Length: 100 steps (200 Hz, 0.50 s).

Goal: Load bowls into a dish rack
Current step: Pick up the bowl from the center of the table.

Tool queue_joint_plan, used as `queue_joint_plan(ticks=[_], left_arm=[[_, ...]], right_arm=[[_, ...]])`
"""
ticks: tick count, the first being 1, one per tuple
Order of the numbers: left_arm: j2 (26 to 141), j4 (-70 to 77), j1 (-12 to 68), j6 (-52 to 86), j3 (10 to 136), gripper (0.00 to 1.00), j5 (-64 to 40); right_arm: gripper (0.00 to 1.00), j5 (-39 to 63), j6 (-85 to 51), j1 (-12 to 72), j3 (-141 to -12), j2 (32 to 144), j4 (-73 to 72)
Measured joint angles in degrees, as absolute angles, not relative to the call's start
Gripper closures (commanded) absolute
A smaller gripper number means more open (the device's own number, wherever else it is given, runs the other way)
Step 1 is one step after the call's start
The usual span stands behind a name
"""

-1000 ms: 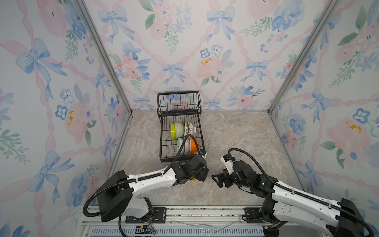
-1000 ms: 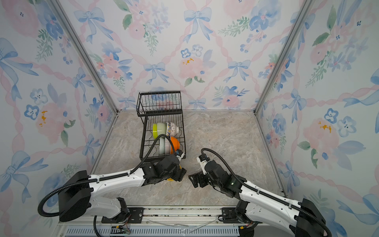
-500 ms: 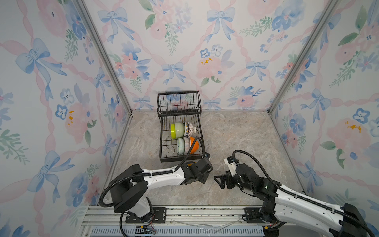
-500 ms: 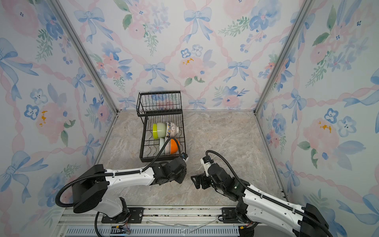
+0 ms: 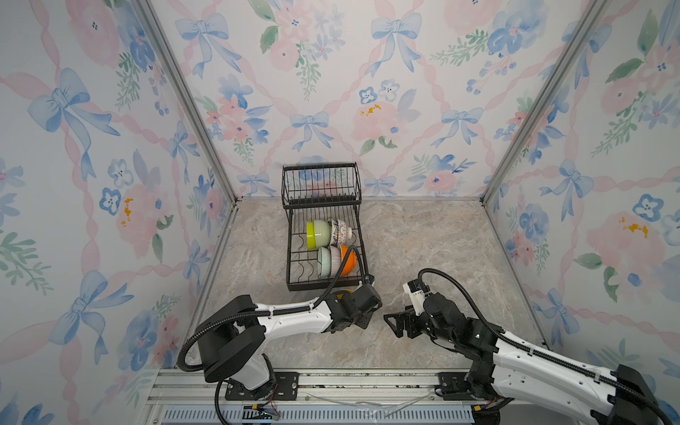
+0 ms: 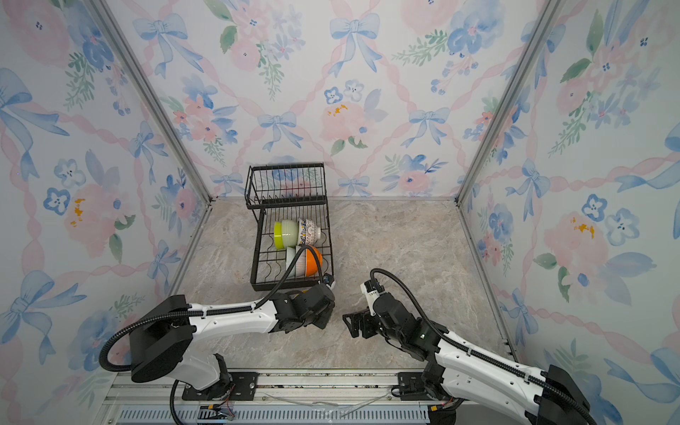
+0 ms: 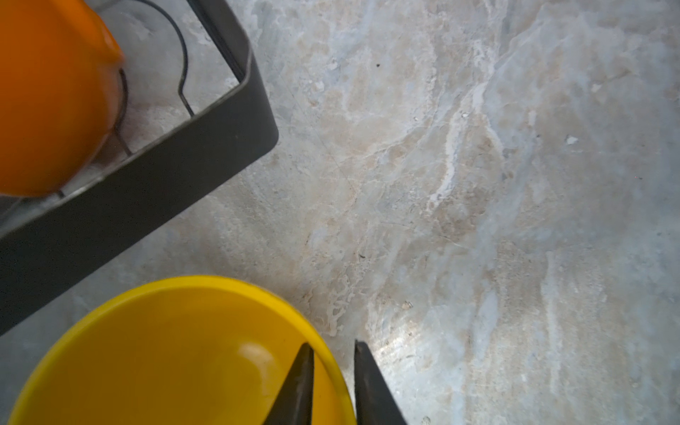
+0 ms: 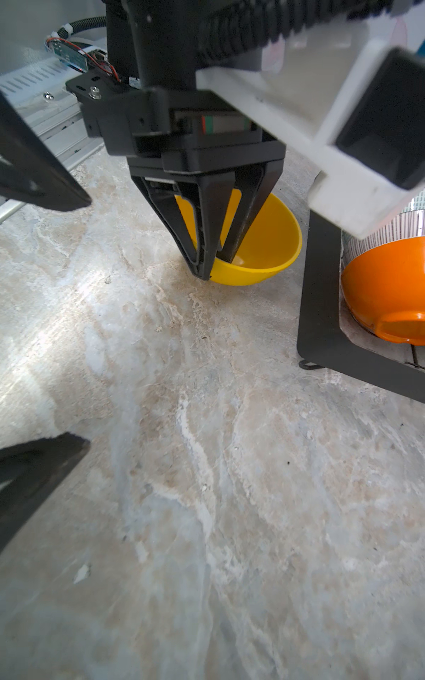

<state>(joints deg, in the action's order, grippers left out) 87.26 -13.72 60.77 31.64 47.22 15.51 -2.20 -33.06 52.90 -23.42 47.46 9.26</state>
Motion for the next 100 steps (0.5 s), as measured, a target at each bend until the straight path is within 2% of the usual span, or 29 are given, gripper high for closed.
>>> queue_joint_plan(ticks=[36,79,100], left_arm=[[87.2,-14.0,60.9,32.1,47.1,0.85,16.1],[85.3,-15.0,61.1,32.3,46.8,1.00,17.2],[83.5,-15.0,61.1,32.9,46.3,1.00,17.2]], right_arm=[[0.04,-2.2,-33.1,52.9,-23.4,47.7,9.1],[0.04,-2.2,-33.1,52.9,-23.4,48.3,8.7],[0.04,-2.2,-33.1,52.9,-23.4,48.8,8.5]])
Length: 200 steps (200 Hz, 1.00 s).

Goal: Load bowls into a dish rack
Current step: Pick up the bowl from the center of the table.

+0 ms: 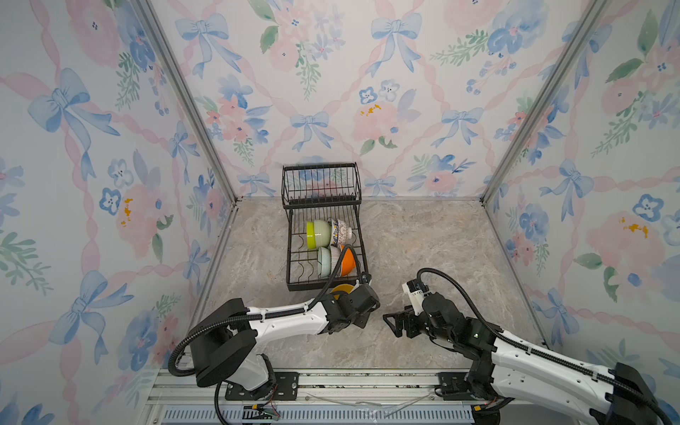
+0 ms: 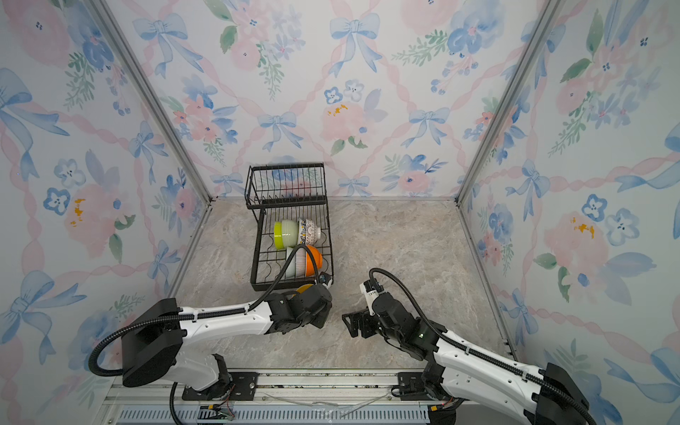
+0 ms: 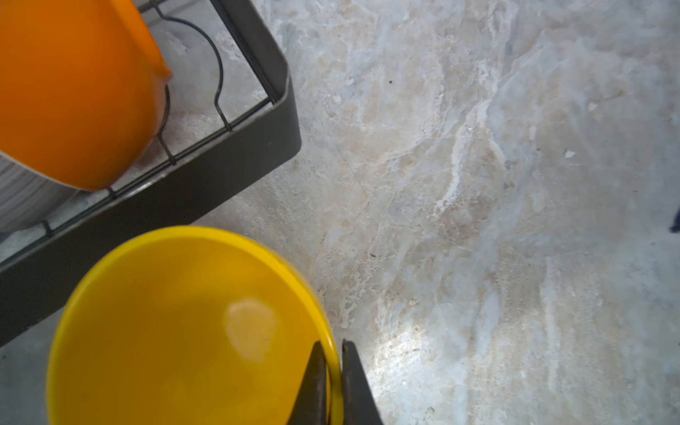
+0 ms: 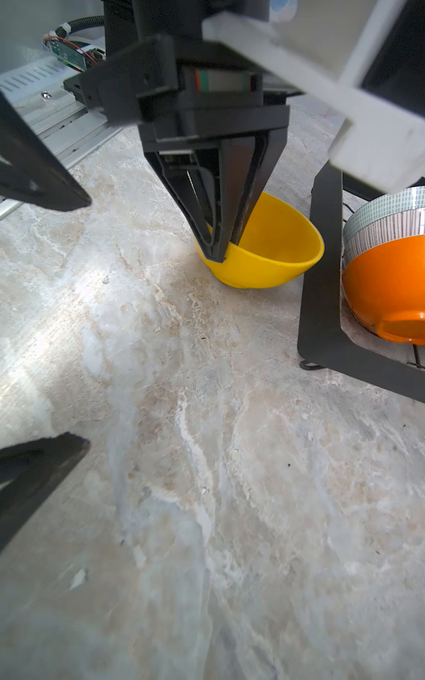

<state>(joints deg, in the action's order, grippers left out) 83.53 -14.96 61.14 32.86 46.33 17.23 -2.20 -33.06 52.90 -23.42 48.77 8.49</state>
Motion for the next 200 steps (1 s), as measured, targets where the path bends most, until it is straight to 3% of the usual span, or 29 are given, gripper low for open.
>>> queue_joint_plan(ticks=[100,200], left_arm=[[70.6,-12.8,58.6,33.0,42.2,1.00,10.5],[48.0,-5.6,32.7,33.3,34.5,1.00,-12.8]], right_arm=[[0.04,-1.9,-31.8,52.9,-28.3,54.7,6.8],[0.04,0.1,-28.3,52.9,-37.8,62.8,6.2]])
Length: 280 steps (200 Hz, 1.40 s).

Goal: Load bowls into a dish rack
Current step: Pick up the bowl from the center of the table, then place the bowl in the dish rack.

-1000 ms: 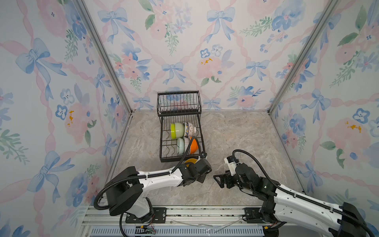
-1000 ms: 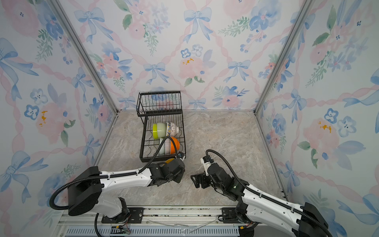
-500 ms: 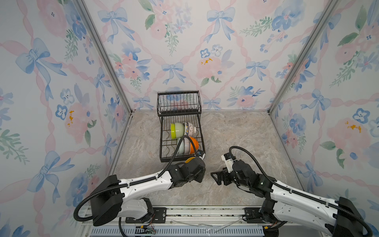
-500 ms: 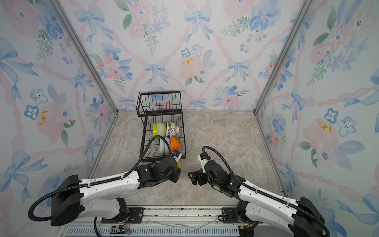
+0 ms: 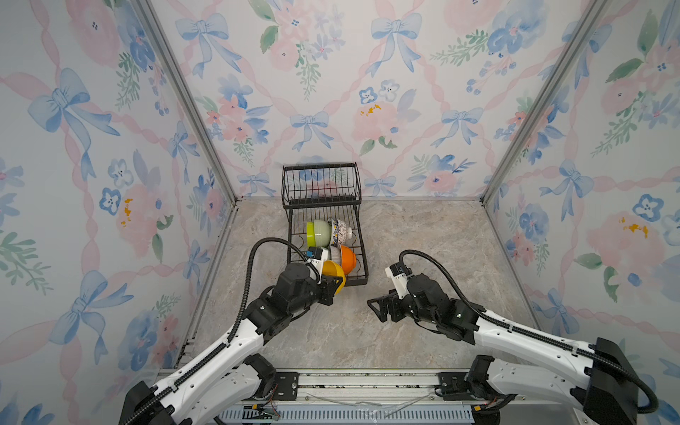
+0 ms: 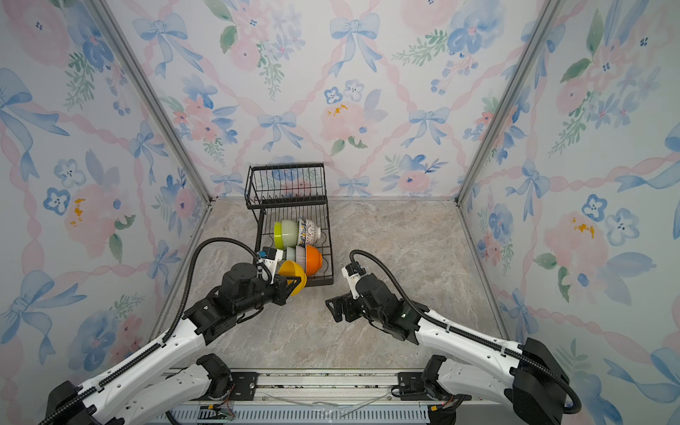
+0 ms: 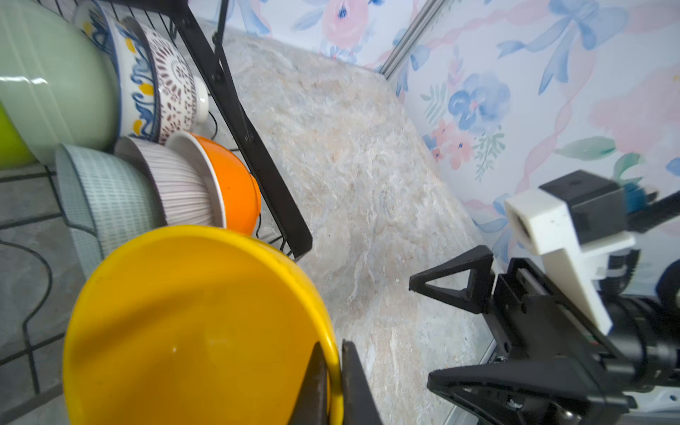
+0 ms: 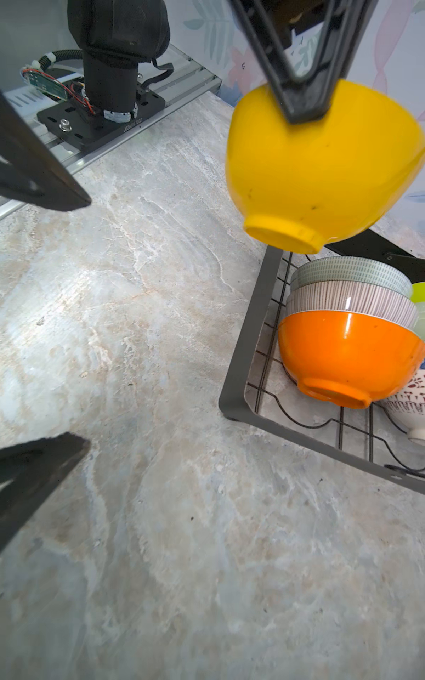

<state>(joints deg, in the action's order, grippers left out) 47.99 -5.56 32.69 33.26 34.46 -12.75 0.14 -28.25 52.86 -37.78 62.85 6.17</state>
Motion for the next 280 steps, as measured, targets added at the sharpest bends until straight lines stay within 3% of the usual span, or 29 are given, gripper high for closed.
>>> queue_joint_plan(ticks=[54,121,206,280], left_arm=[[42.9,1.0,16.8,36.9,27.2,1.00,-26.6],[45.8,15.9,4.1,44.1,22.3,1.00,-38.5],[61.6,32.1,-2.3,47.9,21.8,1.00,-44.0],[73.4,39.2,-3.1,48.6,23.2,1.00,-45.9]], right_arm=[[0.04,1.3,-27.3,52.9,-41.0,65.9,5.8],[0.04,2.0,-26.4,52.9,-44.0,69.1,5.7],[0.04,3.1,-26.0,52.9,-46.3,73.2,5.7],[0.04,3.7,-25.7,52.9,-47.2,74.7,5.7]])
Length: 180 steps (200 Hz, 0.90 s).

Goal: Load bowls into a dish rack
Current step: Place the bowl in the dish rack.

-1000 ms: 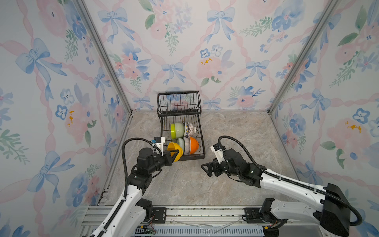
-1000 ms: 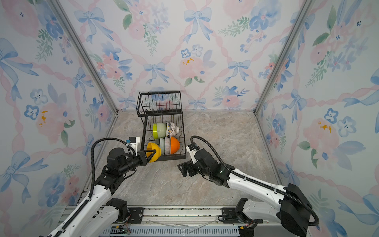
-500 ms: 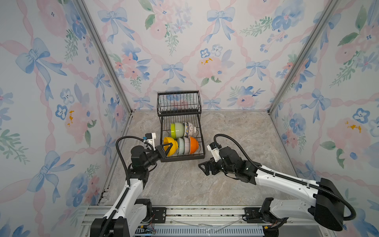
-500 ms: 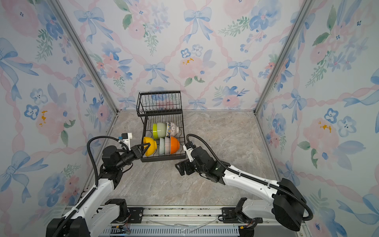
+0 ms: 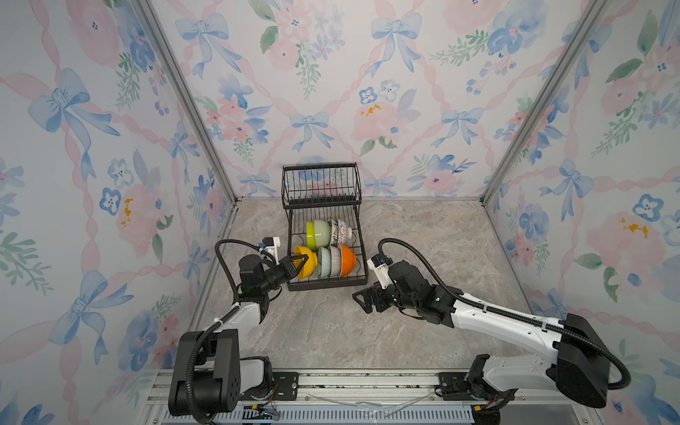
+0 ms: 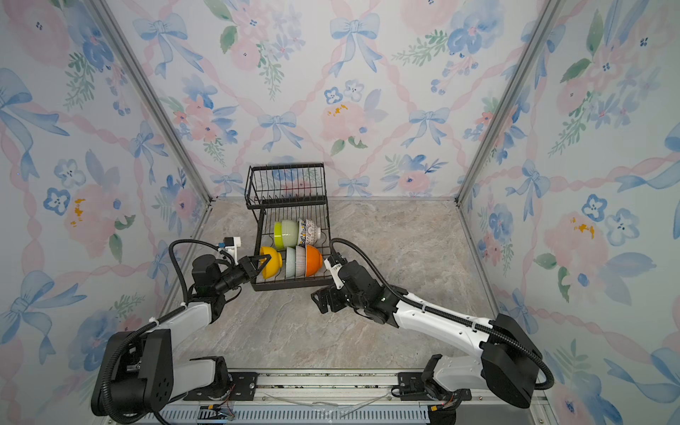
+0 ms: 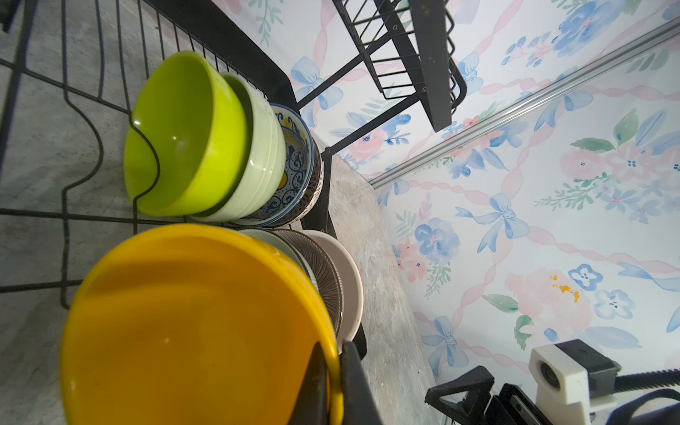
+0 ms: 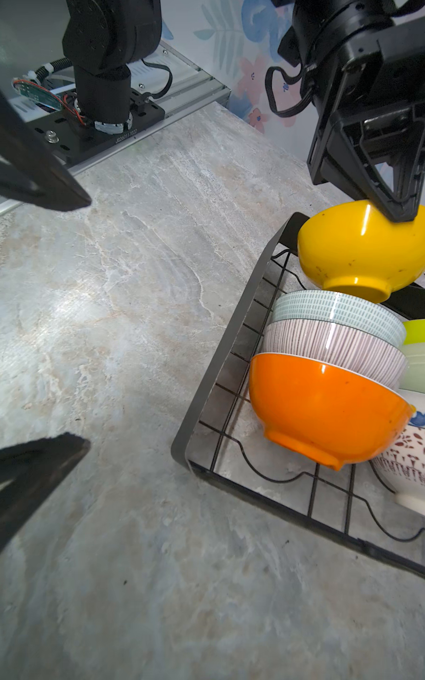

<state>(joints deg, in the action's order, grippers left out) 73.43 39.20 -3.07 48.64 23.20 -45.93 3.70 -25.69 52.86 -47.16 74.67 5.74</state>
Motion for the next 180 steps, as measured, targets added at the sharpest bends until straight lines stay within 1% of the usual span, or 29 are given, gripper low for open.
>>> queue_joint_plan(ticks=[54,111,180], left_arm=[[80.6,45.0,-3.1,49.8,25.1,1.00,-48.3],[85.8,50.2,-3.1,51.4,25.8,1.00,-50.7],[95.0,61.1,-3.0,55.1,26.3,1.00,-54.1]], right_arm=[[0.04,3.9,-25.3,52.9,-47.5,75.3,5.8],[0.04,4.1,-25.2,52.7,-48.4,76.8,5.8],[0.04,4.3,-25.2,52.4,-48.4,77.8,5.9]])
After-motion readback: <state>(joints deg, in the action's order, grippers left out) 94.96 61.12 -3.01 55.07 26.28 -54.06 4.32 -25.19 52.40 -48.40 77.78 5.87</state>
